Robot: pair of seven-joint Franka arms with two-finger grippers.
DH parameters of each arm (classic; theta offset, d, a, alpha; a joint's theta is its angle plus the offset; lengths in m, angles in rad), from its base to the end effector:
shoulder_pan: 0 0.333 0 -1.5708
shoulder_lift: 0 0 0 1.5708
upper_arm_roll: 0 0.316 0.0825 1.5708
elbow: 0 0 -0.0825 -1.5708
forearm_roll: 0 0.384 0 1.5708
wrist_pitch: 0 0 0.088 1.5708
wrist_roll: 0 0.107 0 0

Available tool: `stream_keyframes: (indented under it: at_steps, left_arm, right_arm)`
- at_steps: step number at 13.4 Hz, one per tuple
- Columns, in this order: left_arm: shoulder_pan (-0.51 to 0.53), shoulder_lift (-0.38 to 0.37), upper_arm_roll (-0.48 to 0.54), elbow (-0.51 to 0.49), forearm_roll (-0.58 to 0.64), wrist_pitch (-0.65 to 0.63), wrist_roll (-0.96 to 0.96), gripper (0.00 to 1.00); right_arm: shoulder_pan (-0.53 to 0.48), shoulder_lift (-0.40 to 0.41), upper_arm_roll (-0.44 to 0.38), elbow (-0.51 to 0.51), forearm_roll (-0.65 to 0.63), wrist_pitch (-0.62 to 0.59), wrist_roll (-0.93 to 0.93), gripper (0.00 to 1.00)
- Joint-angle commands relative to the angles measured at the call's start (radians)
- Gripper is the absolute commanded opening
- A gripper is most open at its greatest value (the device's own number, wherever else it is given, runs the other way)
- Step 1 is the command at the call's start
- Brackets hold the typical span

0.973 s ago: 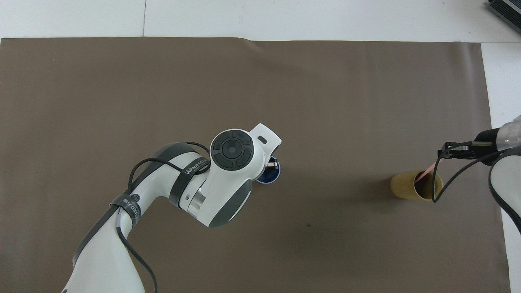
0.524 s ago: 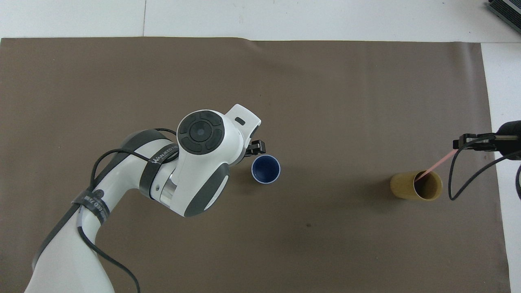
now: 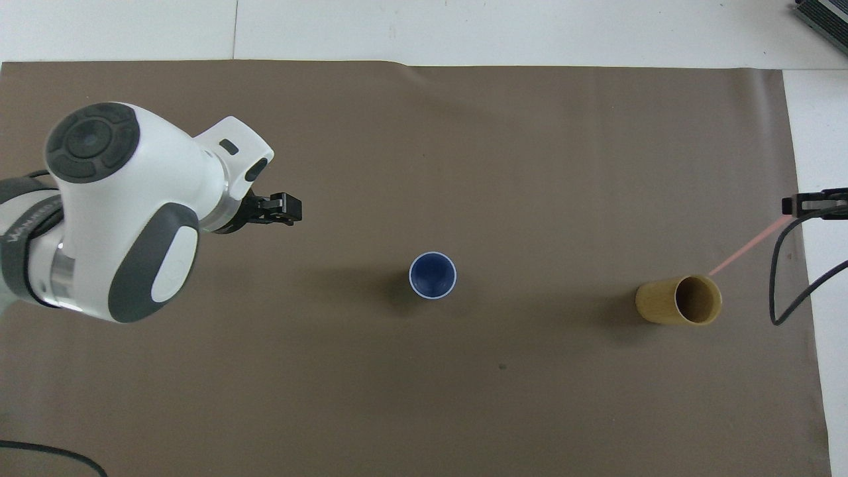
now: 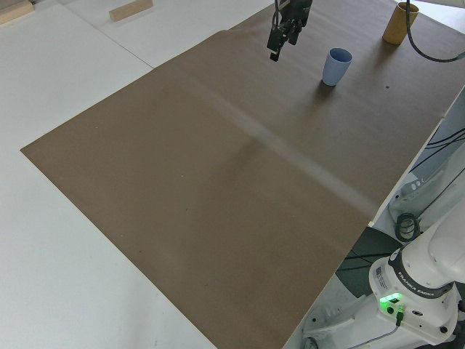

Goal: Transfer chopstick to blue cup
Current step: 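Release the blue cup with the left gripper while the right gripper lifts the stick, then carry the pink stick with the right gripper over the blue cup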

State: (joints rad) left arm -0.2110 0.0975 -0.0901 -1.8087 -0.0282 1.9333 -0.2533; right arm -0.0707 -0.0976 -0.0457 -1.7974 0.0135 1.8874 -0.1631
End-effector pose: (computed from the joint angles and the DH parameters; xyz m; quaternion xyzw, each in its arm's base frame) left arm 0.5666 -0.1763 0.4867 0.9996 -0.0188 0.0084 0.0207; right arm 0.5455 -0.0638 0.5992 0.9953 0.0217 0.0939 0.0043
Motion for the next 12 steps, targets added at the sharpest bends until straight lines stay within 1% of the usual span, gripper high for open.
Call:
stream_keyframes:
  at_steps: [1,3,4,5,7,8,9,10,11,12]
  left_arm:
    - [0.102,-0.038,-0.014,-0.018,0.010,-0.046,0.182,1.00]
    - [0.160,-0.068,-0.013,-0.015,0.010,-0.077,0.287,1.00]
    - [0.188,-0.084,-0.013,-0.009,0.010,-0.092,0.330,1.00]
    - [0.200,-0.094,-0.011,0.000,0.010,-0.102,0.344,1.00]
    - [0.205,-0.104,-0.011,0.075,0.013,-0.176,0.345,1.00]
    - [0.205,-0.102,-0.011,0.127,0.013,-0.232,0.345,1.00]
    - [0.206,-0.105,-0.011,0.167,0.013,-0.276,0.345,1.00]
    - [0.206,-0.105,-0.008,0.210,0.017,-0.328,0.345,1.00]
    - [0.206,-0.105,-0.008,0.260,0.040,-0.377,0.347,1.00]
    - [0.205,-0.105,-0.005,0.299,0.050,-0.414,0.347,1.00]
  right_arm:
    - [0.044,-0.001,0.021,0.032,-0.023,-0.042,0.115,0.00]
    - [0.113,-0.002,0.043,0.039,-0.055,-0.053,0.282,0.00]
    - [0.147,-0.004,0.043,0.038,-0.067,-0.053,0.331,0.00]
    - [0.158,-0.010,0.052,0.036,-0.058,-0.053,0.377,0.00]
    - [0.176,-0.014,0.116,0.036,-0.044,-0.033,0.534,0.00]
    - [0.178,-0.017,0.151,0.036,-0.003,-0.018,0.592,0.00]
    - [0.180,-0.016,0.176,0.036,0.047,0.016,0.599,0.00]
    - [0.184,-0.017,0.207,0.026,0.066,0.051,0.608,0.00]
    - [0.202,-0.016,0.233,0.026,0.066,0.076,0.611,0.00]
    - [0.233,-0.016,0.236,0.021,0.062,0.096,0.617,0.00]
